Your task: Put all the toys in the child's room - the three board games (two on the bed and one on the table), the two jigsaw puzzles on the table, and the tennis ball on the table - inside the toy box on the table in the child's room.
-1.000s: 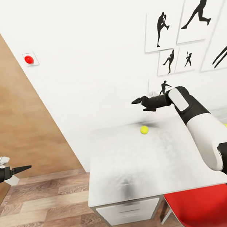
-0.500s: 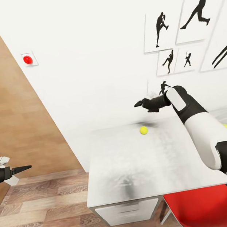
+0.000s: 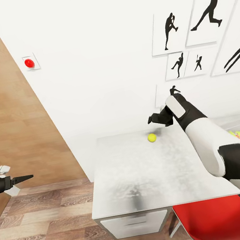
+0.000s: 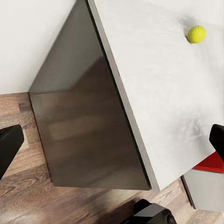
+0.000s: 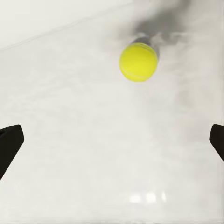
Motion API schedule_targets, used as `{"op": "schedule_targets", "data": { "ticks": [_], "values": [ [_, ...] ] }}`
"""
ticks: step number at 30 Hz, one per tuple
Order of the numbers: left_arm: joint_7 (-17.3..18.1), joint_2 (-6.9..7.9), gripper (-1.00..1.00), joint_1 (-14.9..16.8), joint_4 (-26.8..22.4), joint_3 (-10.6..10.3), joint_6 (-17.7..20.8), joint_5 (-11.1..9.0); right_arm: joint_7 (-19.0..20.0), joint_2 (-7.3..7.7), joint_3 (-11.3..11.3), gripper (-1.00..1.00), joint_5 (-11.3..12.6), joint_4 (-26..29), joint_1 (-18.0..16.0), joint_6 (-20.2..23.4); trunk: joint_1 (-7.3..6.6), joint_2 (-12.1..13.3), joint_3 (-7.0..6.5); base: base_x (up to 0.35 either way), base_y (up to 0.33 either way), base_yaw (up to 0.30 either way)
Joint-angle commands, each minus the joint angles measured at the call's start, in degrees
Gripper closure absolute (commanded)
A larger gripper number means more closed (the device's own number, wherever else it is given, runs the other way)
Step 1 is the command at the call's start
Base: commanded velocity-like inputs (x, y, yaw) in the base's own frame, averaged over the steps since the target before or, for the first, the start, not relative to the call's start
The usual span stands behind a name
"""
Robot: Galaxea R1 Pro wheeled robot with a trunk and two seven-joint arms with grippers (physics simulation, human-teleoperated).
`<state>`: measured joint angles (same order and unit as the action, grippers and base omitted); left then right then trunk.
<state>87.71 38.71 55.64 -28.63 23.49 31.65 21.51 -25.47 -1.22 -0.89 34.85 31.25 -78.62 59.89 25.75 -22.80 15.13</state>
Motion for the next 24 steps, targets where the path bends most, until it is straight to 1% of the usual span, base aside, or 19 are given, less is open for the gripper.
{"op": "schedule_targets", "data": {
  "ticks": [1,6,10,13,14,16,17,19,20,21,24],
  "values": [
    [0.5,-0.04,-1.00,0.1,0.0,0.3,0.6,0.6,-0.6,-0.02,-0.2,-1.00,0.5,-0.4,-0.1,0.1,0.03,-0.1,0.11,0.000,0.000,0.000],
    [0.7,-0.04,-1.00,0.1,0.0,0.3,0.7,0.4,-0.7,0.04,-0.3,-1.00,0.6,-0.5,0.0,0.1,0.03,-0.1,0.11,0.000,0.000,0.000],
    [2.0,-0.08,-1.00,0.1,-0.2,0.1,1.1,0.4,-0.8,-0.03,-0.2,-1.00,0.5,-0.5,0.1,0.1,0.03,-0.1,0.11,0.000,0.000,0.000],
    [2.3,-0.07,-1.00,0.3,-0.7,0.0,2.7,0.7,-0.9,-0.12,0.0,-1.00,0.5,-0.5,0.1,0.1,0.03,-0.1,0.11,0.000,0.000,0.000],
    [2.3,-0.08,-1.00,0.5,-1.4,0.0,4.7,0.8,-0.9,-0.13,0.0,-1.00,0.5,-0.4,0.1,0.1,0.03,-0.1,0.11,0.000,0.000,0.000],
    [2.3,-0.11,-1.00,0.7,-2.8,0.0,7.2,0.8,-0.9,-0.11,0.0,-1.00,0.5,-0.4,0.2,0.1,0.03,-0.1,0.11,0.000,0.000,0.000],
    [2.3,-0.12,-1.00,0.8,-5.0,-0.2,9.7,0.8,-0.9,-0.11,0.1,-1.00,0.5,-0.4,0.2,0.1,0.03,-0.1,0.11,0.000,0.000,0.000],
    [2.3,-0.12,-1.00,0.9,-7.9,-0.5,12.1,0.8,-0.9,-0.10,0.1,-1.00,0.5,-0.3,0.2,0.1,0.03,-0.1,0.11,0.000,0.000,0.000],
    [2.3,-0.13,-1.00,1.0,-12.6,-1.2,15.6,0.8,-0.9,-0.10,0.1,-1.00,0.5,0.2,0.2,0.1,0.03,-0.1,0.11,0.000,0.000,0.000],
    [2.3,-0.16,-1.00,1.0,-15.4,-1.9,18.0,0.8,-0.9,-0.10,0.1,-1.00,0.5,0.8,0.2,0.1,0.03,-0.1,0.11,0.000,0.000,0.000],
    [2.3,-0.35,-1.00,1.0,-18.4,-3.3,20.9,0.8,-0.9,-0.11,0.1,-1.00,0.5,1.3,0.2,0.1,0.03,-0.1,0.11,0.000,0.000,0.000]
  ]
}}
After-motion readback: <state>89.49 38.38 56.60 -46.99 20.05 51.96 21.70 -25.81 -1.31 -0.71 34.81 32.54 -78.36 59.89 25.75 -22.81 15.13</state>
